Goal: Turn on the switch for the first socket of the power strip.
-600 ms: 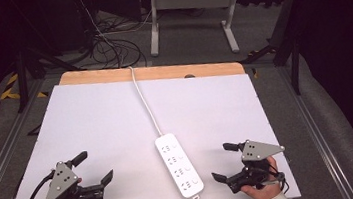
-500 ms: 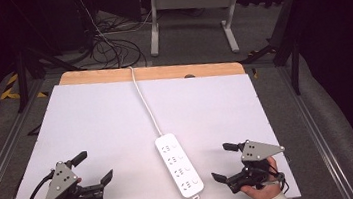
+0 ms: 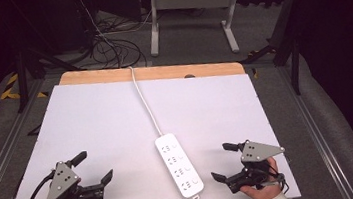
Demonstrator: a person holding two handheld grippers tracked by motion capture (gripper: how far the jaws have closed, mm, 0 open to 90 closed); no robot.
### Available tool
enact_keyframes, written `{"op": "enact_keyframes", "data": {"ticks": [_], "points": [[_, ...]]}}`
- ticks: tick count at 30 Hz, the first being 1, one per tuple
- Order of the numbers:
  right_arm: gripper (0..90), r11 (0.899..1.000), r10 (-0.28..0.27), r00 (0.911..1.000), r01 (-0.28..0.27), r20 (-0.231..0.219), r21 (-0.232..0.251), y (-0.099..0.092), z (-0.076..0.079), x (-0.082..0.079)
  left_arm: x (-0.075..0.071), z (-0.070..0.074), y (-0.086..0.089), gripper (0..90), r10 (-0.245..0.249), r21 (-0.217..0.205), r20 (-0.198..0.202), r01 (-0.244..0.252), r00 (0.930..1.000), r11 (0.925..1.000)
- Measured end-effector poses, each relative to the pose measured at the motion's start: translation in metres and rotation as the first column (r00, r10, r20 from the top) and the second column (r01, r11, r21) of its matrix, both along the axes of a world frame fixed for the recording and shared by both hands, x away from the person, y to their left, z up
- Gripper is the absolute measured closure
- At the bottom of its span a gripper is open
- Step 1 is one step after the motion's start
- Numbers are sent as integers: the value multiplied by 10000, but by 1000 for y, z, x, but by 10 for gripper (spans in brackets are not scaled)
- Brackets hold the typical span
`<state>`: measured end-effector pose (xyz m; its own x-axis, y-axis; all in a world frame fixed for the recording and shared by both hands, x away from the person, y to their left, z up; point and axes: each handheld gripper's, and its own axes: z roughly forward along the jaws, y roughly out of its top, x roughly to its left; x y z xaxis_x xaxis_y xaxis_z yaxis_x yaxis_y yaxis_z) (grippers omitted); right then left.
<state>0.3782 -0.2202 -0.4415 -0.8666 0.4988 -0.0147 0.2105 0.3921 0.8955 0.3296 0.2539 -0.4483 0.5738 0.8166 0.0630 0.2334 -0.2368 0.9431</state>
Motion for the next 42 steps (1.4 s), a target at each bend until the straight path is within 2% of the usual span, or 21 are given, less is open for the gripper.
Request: {"op": "enact_keyframes", "data": {"ticks": [10,23,30,33,42], "points": [[76,9997,-170,9998,172,104,-186,3,0,0,0,0,0,65,30,-14,39,-30,10000,10000],[89,10000,-34,10000,35,84,-47,10,15,5,-1,1,0,65,39,105,100,-40,9999,9999],[146,9998,67,9993,-60,368,-201,25,27,13,-1,1,0,65,42,106,126,-43,9999,9999],[174,9998,152,9987,-147,485,-120,29,32,16,-1,1,0,65,42,104,130,-43,9999,9999],[180,9994,350,9981,-346,498,-73,43,40,25,-1,1,0,65,39,174,155,-42,9999,9998]]}}
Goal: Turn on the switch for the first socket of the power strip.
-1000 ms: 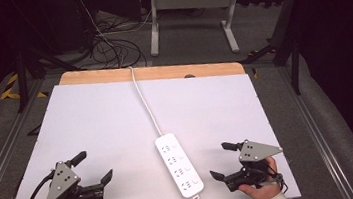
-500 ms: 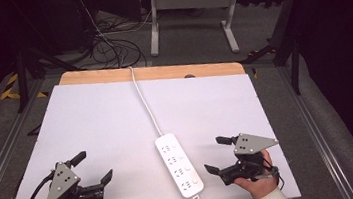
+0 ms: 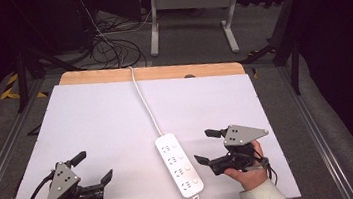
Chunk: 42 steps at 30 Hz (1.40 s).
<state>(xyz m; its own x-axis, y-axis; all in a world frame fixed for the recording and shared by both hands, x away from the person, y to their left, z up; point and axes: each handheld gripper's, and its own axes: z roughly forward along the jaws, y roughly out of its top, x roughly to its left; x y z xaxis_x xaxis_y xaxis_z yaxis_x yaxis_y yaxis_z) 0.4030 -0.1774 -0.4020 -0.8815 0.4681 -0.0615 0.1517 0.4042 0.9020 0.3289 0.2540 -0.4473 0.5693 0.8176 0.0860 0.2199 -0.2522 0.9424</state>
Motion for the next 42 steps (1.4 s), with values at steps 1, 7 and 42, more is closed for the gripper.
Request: {"op": "enact_keyframes", "data": {"ticks": [1,7,42], "points": [[180,10000,38,10000,-38,-1,-3,2,1,1,0,0,0,65,4,-1,-2,-4,10000,10000],[183,9998,163,9999,-163,9,-83,12,3,5,0,0,0,65,21,-41,-24,-21,10000,10000],[296,9954,468,9989,-472,-67,-829,71,3,28,0,-1,0,65,63,-105,-71,-64,10000,9999]]}}
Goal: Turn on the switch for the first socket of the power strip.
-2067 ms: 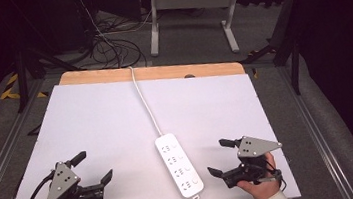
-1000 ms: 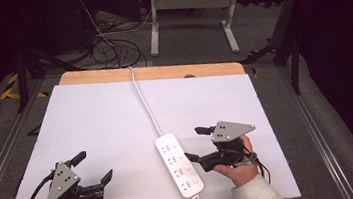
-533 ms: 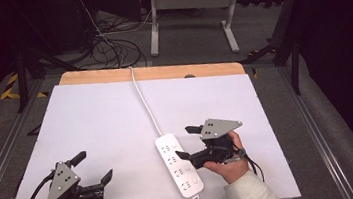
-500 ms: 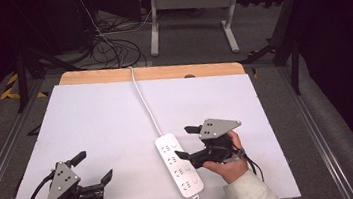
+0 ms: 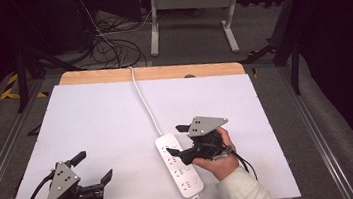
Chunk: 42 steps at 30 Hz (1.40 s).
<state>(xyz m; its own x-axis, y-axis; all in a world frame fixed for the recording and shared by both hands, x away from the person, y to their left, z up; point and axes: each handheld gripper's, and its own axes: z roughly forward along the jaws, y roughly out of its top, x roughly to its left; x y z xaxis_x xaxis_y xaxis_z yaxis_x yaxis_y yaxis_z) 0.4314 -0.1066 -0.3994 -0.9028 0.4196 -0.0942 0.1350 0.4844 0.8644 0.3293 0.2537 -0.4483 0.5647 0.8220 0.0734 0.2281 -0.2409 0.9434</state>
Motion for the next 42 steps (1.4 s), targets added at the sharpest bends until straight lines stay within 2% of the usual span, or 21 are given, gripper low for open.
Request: {"op": "enact_keyframes", "data": {"ticks": [1,2,5,7,9,11,12,16,19,22,23,27,28,29,31,35,38,40,42], "points": [[347,10000,7,10000,-7,85,-50,1,1,0,0,0,0,65,-1,-7,-17,1,10000,10000],[402,9996,-100,9991,110,402,-250,2,2,-1,0,0,0,65,5,3,1,-5,10000,10000],[452,9988,-222,9979,248,606,-428,3,3,-1,0,0,0,65,8,12,3,-8,10000,10000],[465,9978,-259,9980,294,580,-602,5,4,1,0,0,0,65,14,12,4,-14,10000,10000],[505,9978,-167,9993,188,329,-636,6,3,4,0,0,0,65,20,19,5,-20,10000,10000],[606,9982,-123,9998,133,183,-588,6,3,6,0,0,0,65,26,23,7,-26,10000,10000],[709,9978,-39,10000,42,33,-660,6,4,8,0,0,0,65,21,29,7,-21,10000,10000],[821,9933,558,9960,-625,-700,-971,9,6,13,0,0,0,65,36,24,-9,-36,10000,10000],[887,9941,365,9964,-441,-767,-989,11,6,12,0,0,0,65,38,31,-1,-38,10000,10000],[900,9932,336,9959,-427,-845,-1083,12,6,13,0,0,0,66,51,33,11,-51,10000,10000],[900,9901,315,9951,-438,-934,-1330,14,6,15,0,0,0,65,45,50,12,-45,10000,10000],[900,9827,164,9896,-423,-1427,-1806,19,3,19,0,0,0,66,48,41,7,-48,10000,10000],[900,9827,164,9896,-423,-1427,-1806,19,3,19,0,0,0,66,48,41,7,-48,10000,10000],[900,9783,19,9862,-361,-1653,-2041,22,0,22,0,0,0,66,53,37,8,-53,10000,10000],[900,9749,-48,9829,-363,-1838,-2196,24,-3,25,0,0,0,66,61,38,15,-61,10000,10000],[900,9688,-143,9807,-347,-1952,-2453,28,-7,28,0,0,0,66,58,41,4,-58,10000,10000],[900,9563,-407,9779,-214,-2053,-2916,32,-14,34,0,-1,0,66,53,22,-11,-53,10000,10000],[900,9536,-498,9764,-161,-2101,-3007,32,-16,36,0,0,0,66,50,22,-11,-50,10000,10000],[900,9453,-700,9742,-39,-2145,-3262,33,-20,40,1,0,0,66,33,59,-8,-33,10000,10000]]}}
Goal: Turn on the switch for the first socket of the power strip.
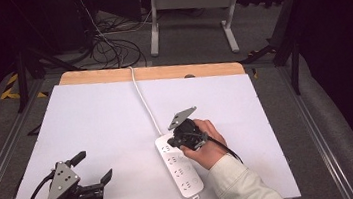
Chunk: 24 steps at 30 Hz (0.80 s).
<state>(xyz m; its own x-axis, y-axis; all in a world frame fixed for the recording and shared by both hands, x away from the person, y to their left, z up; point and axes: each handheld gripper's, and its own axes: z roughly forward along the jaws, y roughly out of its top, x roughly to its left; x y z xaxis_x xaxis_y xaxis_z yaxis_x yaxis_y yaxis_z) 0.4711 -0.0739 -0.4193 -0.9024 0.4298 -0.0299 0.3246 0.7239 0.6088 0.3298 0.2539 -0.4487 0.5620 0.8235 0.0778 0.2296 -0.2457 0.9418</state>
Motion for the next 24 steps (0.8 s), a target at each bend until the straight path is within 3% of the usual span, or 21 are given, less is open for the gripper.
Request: {"op": "enact_keyframes", "data": {"ticks": [10,24], "points": [[900,9977,-276,9994,264,-194,-619,2,-10,9,0,0,0,66,-7,90,23,7,10000,10000],[900,9954,-388,9990,366,-227,-888,6,-17,14,1,0,1,66,-8,150,17,8,10000,9999]]}}
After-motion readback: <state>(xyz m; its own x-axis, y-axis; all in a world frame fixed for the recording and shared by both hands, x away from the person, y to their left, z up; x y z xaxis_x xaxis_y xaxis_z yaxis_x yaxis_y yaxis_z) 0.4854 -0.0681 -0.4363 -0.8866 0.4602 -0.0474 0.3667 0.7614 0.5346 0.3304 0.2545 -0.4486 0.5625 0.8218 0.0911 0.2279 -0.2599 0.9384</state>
